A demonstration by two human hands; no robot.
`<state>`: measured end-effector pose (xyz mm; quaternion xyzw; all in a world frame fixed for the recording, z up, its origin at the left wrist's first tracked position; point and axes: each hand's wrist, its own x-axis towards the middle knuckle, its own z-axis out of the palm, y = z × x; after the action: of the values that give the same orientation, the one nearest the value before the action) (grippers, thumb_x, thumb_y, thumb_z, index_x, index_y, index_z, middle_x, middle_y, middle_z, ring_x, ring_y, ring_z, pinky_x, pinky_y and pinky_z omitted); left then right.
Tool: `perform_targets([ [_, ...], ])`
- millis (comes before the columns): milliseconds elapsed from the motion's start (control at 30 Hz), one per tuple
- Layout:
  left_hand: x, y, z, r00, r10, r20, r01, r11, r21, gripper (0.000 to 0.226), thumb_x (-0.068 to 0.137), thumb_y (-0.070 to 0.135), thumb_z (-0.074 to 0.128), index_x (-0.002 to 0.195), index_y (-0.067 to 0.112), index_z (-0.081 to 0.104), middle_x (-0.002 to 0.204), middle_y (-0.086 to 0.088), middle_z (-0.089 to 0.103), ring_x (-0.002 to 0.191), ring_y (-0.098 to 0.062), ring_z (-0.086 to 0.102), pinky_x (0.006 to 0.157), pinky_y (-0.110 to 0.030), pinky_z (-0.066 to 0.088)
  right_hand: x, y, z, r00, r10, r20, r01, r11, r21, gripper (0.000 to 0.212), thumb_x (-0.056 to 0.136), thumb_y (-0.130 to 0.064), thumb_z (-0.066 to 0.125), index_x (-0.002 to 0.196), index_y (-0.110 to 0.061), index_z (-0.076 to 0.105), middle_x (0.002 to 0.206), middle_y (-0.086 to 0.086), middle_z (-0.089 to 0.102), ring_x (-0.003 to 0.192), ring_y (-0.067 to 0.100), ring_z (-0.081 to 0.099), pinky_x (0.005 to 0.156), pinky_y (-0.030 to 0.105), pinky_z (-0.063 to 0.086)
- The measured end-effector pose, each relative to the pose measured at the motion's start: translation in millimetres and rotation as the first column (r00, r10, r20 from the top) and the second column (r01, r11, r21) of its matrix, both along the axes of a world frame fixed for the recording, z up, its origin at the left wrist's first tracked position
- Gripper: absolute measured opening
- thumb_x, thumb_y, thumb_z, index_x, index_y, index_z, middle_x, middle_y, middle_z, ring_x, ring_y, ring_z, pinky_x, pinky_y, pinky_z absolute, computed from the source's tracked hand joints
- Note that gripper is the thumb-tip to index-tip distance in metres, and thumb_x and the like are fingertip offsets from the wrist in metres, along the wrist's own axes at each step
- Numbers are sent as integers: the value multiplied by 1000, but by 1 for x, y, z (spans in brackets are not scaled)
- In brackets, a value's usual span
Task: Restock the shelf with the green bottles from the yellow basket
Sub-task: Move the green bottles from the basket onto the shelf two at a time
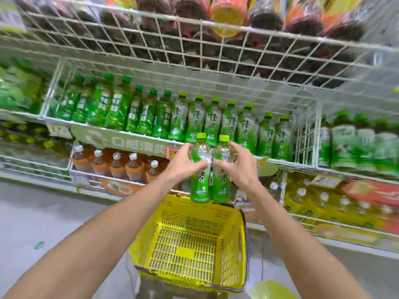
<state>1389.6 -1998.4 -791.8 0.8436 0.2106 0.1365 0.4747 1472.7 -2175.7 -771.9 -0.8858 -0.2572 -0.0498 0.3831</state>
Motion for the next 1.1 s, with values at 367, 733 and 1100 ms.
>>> perform_targets([
  [367, 121, -72, 122, 977, -183, 108, 170, 978, 118, 89, 75, 58, 75, 147, 25, 34, 138, -8, 57, 109, -28, 64, 87, -42, 57, 89, -76, 111, 977, -195, 82, 189, 979, 83, 88, 72, -43, 88, 146, -11, 52, 141, 9, 60, 128, 24, 57, 111, 36, 42],
  [733, 250, -112, 119, 967, -236, 93, 222, 965, 139, 75, 62, 31, 95, 125, 18, 55, 120, 0, 65, 112, -18, 63, 97, -25, 51, 189, -109, 97, 961, -262, -86, 272, 950, 151, 67, 74, -24, 90, 134, -11, 62, 110, -16, 66, 93, 2, 65, 75, -2, 39],
  [1100, 303, -109, 123, 930, -293, -220, 355, 869, 345, 111, 67, 22, 94, 154, 11, 27, 143, -15, 52, 129, -35, 55, 96, -35, 53, 251, -102, 72, 965, -253, -72, 234, 951, -200, 84, 79, -46, 83, 149, -15, 48, 145, 7, 56, 129, 24, 57, 99, 23, 42],
])
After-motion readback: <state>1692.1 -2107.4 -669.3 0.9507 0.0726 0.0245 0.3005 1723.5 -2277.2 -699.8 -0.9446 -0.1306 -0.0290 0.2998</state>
